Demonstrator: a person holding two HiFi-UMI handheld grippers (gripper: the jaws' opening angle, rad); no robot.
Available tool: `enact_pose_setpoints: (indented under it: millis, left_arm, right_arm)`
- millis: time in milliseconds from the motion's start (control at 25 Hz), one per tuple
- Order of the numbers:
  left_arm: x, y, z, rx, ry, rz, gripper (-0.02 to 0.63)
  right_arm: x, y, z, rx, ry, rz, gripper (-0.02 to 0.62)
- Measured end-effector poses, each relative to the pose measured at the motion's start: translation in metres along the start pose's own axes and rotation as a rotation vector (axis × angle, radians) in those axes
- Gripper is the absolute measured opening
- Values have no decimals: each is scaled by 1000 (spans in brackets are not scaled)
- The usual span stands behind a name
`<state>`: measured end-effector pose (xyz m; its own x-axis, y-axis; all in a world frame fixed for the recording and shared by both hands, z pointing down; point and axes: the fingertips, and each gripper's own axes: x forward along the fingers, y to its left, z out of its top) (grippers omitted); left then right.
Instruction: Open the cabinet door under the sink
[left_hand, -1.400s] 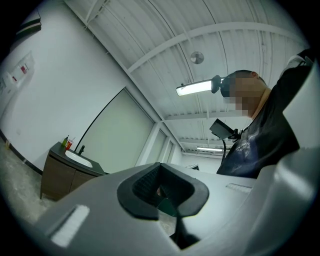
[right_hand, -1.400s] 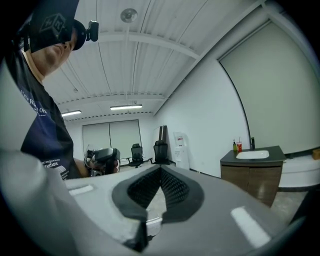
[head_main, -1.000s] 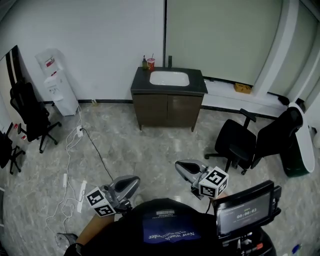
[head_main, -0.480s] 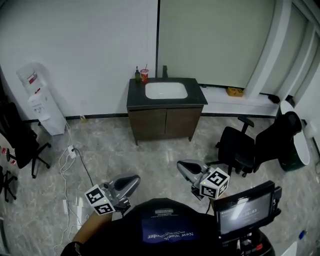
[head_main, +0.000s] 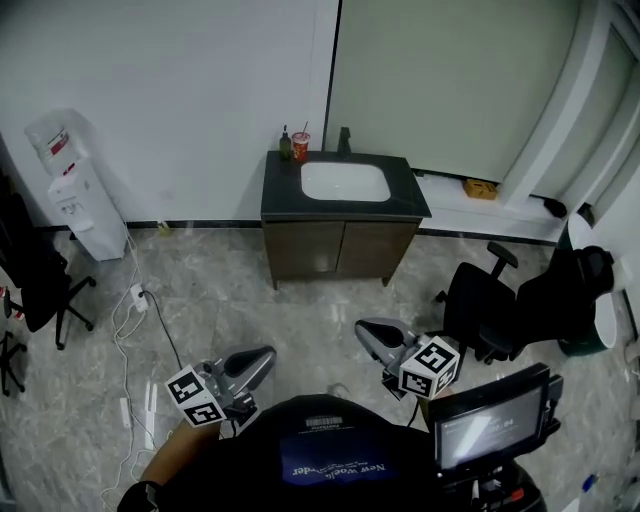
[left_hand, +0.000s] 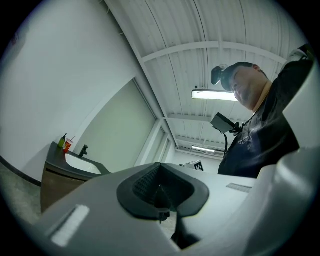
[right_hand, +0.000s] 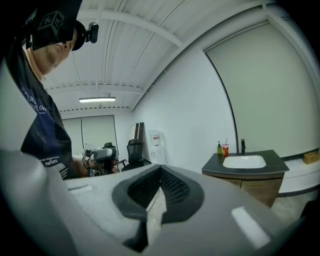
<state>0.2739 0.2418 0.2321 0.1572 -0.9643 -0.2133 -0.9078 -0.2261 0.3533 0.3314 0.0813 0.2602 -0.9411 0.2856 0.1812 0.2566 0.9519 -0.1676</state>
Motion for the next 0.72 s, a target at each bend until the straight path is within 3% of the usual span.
enact_pose_setpoints:
  millis: [480,720]
  left_arm:
    - [83,95,28,70,-45,188,0]
    - [137,147,39,63,-71,250,0]
  right_arm:
    - [84,-131,32,-45,20,206,2]
    - [119,-198,50,-57,27,282,2]
